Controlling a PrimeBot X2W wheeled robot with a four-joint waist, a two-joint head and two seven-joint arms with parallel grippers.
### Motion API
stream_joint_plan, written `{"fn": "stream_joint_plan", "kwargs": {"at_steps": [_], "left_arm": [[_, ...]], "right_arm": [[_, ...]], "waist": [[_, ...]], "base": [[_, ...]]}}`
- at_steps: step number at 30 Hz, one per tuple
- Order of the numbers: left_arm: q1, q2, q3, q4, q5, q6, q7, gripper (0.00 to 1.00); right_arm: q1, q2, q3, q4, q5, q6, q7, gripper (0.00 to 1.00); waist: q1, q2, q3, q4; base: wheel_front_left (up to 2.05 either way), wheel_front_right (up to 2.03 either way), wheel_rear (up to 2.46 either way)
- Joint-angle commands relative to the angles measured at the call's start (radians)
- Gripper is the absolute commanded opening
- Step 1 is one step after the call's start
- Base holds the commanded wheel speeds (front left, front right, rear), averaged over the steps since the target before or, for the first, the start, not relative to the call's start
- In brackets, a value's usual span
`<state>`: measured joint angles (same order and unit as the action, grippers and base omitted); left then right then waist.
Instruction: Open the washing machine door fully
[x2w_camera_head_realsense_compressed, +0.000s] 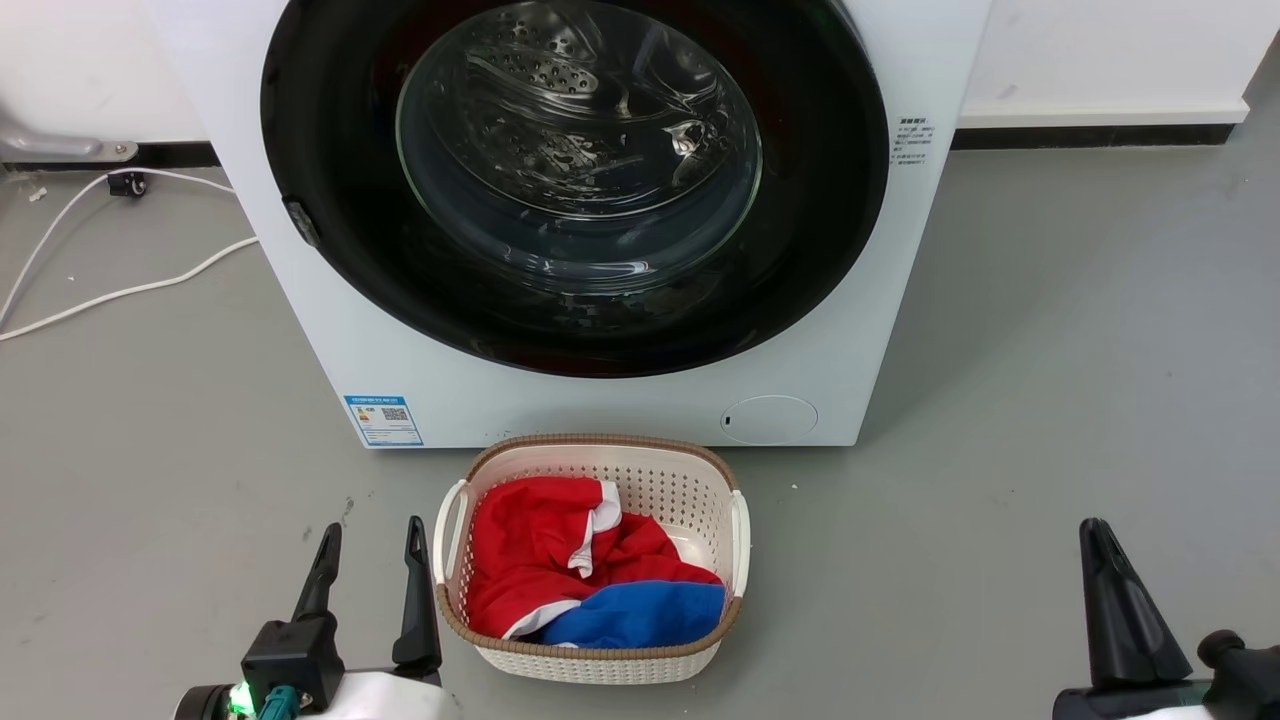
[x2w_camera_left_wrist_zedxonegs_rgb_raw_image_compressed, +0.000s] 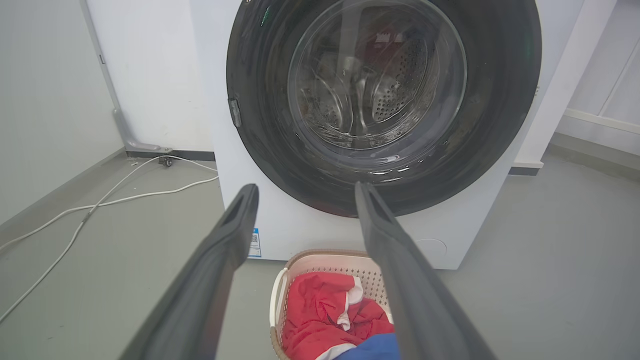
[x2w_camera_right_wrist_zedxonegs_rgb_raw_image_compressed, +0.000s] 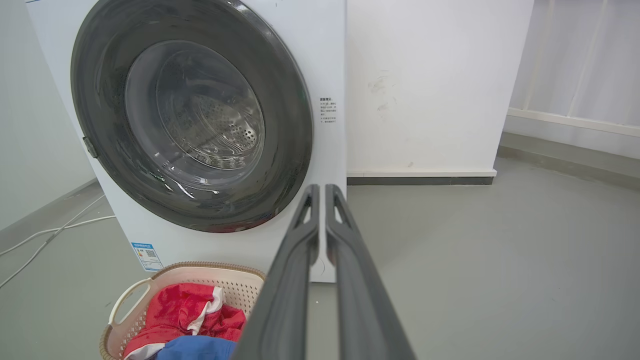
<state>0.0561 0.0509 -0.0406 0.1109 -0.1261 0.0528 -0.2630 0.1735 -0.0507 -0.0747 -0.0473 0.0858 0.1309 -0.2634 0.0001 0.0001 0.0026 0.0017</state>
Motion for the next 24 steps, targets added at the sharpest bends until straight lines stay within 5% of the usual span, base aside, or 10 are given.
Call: {"fn": "stream_joint_plan", "kwargs": {"at_steps": [1, 5, 13, 24], "left_arm": [[0.008, -0.001, 0.002, 0.0, -0.002, 0.004, -0.003, 1.0], [0.011, -0.001, 0.002, -0.002, -0.004, 0.005, -0.003, 1.0], [0.011, 0.0, -0.003, 0.0, -0.008, 0.007, -0.003, 1.0], [0.015, -0.001, -0.003, 0.002, -0.011, 0.008, -0.003, 1.0]], "right_arm": [[-0.007, 0.001, 0.003, -0.009, 0.015, 0.0, -0.002, 0.0], [-0.019, 0.001, 0.009, -0.01, 0.184, 0.0, -0.002, 0.0], [-0.03, 0.002, 0.007, 0.034, 0.843, 0.0, -0.002, 0.0], [0.014, -0.001, 0.072, -0.032, 1.46, 0.0, 0.04, 0.0]], "waist": [[-0.0001, -0.0001, 0.0, 0.0], [-0.0001, -0.0001, -0.001, -0.002], [-0.0001, -0.0001, 0.0, 0.001], [-0.0001, -0.0001, 0.003, -0.002]], "base": [[0.0, 0.0, 0.0], [0.0, 0.0, 0.0], [0.0, 0.0, 0.0], [0.0, 0.0, 0.0]]}}
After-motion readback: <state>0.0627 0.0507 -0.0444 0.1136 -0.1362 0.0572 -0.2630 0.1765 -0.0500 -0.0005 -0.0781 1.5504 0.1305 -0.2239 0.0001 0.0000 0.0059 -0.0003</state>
